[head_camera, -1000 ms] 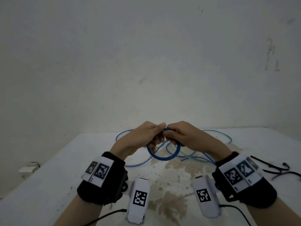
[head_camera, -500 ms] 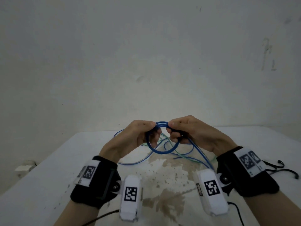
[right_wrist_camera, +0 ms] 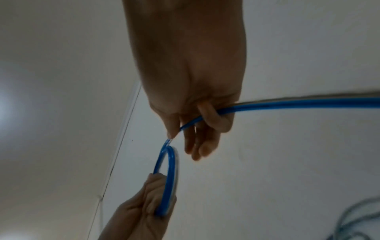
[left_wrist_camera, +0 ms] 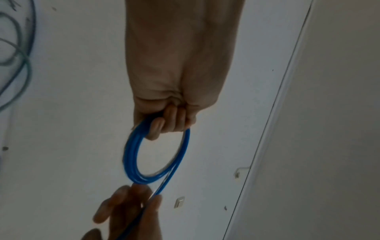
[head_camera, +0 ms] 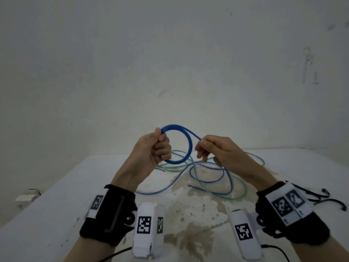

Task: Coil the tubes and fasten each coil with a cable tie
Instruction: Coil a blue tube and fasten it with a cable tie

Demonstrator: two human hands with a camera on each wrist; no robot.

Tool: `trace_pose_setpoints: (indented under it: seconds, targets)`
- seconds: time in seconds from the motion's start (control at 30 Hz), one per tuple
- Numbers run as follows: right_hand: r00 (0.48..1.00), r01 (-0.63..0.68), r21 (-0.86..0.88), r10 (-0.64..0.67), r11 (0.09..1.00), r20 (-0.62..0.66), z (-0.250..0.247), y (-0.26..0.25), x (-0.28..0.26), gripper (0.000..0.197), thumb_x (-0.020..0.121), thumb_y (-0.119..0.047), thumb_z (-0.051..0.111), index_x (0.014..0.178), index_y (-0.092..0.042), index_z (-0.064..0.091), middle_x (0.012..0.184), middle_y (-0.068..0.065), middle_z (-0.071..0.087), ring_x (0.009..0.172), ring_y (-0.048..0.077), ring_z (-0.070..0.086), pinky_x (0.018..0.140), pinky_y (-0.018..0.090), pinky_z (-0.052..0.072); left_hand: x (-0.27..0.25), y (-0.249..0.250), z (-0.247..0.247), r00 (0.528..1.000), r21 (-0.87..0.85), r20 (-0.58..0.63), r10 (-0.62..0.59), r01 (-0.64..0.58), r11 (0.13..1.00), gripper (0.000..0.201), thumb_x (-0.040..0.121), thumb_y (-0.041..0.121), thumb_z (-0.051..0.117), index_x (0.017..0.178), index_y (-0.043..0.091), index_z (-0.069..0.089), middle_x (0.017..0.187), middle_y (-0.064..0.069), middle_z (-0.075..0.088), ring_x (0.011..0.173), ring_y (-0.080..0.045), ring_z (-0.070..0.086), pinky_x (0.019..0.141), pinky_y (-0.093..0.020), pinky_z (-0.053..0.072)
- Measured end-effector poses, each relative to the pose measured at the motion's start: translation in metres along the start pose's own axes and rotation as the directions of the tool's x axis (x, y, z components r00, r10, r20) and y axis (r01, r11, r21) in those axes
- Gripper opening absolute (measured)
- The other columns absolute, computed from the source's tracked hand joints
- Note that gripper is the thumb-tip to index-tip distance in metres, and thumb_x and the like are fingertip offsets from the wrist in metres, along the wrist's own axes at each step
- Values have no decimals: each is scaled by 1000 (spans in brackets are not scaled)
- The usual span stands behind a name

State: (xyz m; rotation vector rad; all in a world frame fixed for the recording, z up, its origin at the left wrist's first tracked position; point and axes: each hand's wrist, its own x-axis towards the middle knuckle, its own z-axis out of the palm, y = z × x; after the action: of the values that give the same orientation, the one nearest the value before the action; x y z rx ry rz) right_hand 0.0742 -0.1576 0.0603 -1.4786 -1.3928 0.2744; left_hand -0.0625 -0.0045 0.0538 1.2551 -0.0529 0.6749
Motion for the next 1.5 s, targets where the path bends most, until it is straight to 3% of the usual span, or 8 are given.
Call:
trace_pose_setpoints:
  seconds: [0.17, 0.37, 0.5, 0.67, 0.83, 1.0, 1.17, 1.5]
  targets:
    - [994, -33, 321, 66, 947, -91, 25, 6, 2, 29, 99, -21, 38, 112, -11, 62, 82, 10, 63, 58, 6, 54, 40, 18, 25, 5, -14, 13, 982, -202, -147, 121, -150, 968, 38, 101, 28, 25, 67, 15, 35, 48, 8, 28, 40, -5, 25, 43, -18, 29]
    - [976, -152, 688, 219, 709, -9, 41, 6, 7, 33, 98, -27, 38, 91, -9, 65, 84, 1, 65, 76, 9, 55, 46, 18, 34, 4, -32, 22, 942, -286, -276, 193, -272, 919, 38, 102, 27, 27, 66, 15, 35, 50, 7, 29, 44, -8, 27, 46, -20, 34]
    - [980, -154, 755, 196, 638, 34, 35, 8, 9, 27, 97, -28, 38, 81, -14, 55, 65, -4, 55, 72, 11, 53, 50, 19, 37, -3, -39, 19, 957, -236, -210, 198, -247, 940, 36, 101, 25, 27, 69, 13, 39, 57, 3, 40, 60, -13, 48, 71, -27, 39]
    - [988, -142, 709, 137, 690, 65, 18, 4, 11, 27, 98, -24, 35, 79, -12, 49, 56, -5, 39, 61, 9, 48, 47, 19, 31, -15, -30, 9, 998, -209, 3, 66, -64, 976, 38, 91, 27, 35, 76, 7, 62, 60, -5, 50, 67, -23, 58, 75, -32, 46]
    - [982, -170, 479, 105, 861, 158, 12, 0, 10, 28, 99, -22, 35, 78, -10, 50, 56, -8, 40, 55, 7, 37, 49, 22, 21, -11, -7, 6, 998, 63, 46, -35, 32, 998, 34, 89, 31, 40, 80, 3, 58, 61, -7, 55, 65, -24, 62, 71, -31, 52]
    - [964, -160, 232, 101, 959, 245, 6, -13, 14, 30, 99, -27, 38, 79, -10, 53, 57, -5, 34, 52, 6, 33, 50, 24, 18, -5, 14, 14, 969, 369, 93, -229, 180, 912, 39, 89, 39, 43, 66, 9, 50, 50, 3, 23, 42, -12, 25, 47, -23, 38]
    - [982, -141, 363, 84, 921, 169, 11, -11, 15, 39, 95, -37, 38, 85, -9, 63, 57, -4, 48, 58, 10, 47, 48, 23, 23, -6, 7, 24, 999, 185, -28, -33, 38, 982, 42, 98, 31, 36, 59, 17, 32, 48, 8, 18, 40, -8, 14, 42, -22, 15]
    - [977, -211, 779, 137, 591, 161, 47, 4, 4, 33, 95, -35, 36, 82, -16, 59, 79, -2, 63, 79, 8, 58, 61, 21, 42, -5, -17, 26, 941, -311, -296, 166, -259, 914, 43, 99, 32, 34, 59, 17, 32, 40, 9, 21, 33, -4, 17, 35, -18, 21]
